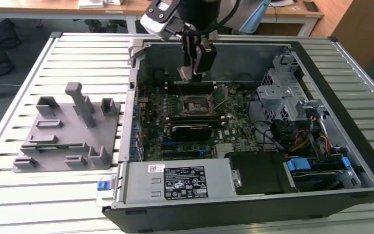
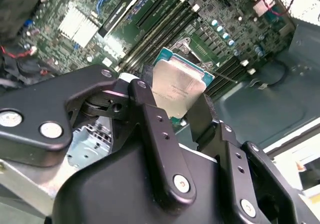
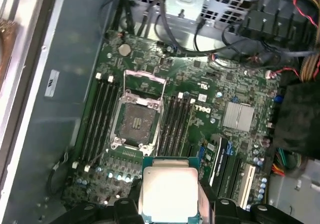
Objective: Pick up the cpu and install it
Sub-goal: 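Place the cpu into insertion slot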
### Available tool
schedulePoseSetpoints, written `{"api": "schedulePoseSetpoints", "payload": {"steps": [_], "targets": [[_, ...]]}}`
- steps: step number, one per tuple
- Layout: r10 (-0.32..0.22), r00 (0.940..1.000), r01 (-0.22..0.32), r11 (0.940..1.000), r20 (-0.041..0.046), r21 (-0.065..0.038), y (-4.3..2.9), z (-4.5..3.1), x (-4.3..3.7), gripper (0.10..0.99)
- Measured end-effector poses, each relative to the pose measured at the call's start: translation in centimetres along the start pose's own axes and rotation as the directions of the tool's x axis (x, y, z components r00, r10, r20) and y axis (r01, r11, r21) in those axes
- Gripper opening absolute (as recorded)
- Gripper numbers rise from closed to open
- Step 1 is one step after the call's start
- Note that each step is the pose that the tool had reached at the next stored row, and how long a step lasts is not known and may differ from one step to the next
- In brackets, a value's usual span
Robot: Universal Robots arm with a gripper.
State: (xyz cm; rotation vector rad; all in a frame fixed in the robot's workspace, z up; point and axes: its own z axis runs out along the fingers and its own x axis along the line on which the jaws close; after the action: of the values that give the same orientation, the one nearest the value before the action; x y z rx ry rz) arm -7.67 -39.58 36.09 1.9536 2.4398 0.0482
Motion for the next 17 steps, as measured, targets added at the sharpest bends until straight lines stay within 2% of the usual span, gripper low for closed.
{"api": "schedulePoseSetpoints", "payload": {"steps": [5, 12, 17], "targets": [[0.083, 0.9965, -0.083, 0.9965, 0.0027, -0.001, 0.01, 0.30, 0.01, 0.525], [0.100, 0.9950, -0.100, 0.9950, 0.0033, -0.001, 1.04, 1.03, 0.37, 0.525], [0.146, 0.9892, -0.146, 0.9893, 0.0049, -0.001, 1.21, 1.67, 0.45, 0.525]]}}
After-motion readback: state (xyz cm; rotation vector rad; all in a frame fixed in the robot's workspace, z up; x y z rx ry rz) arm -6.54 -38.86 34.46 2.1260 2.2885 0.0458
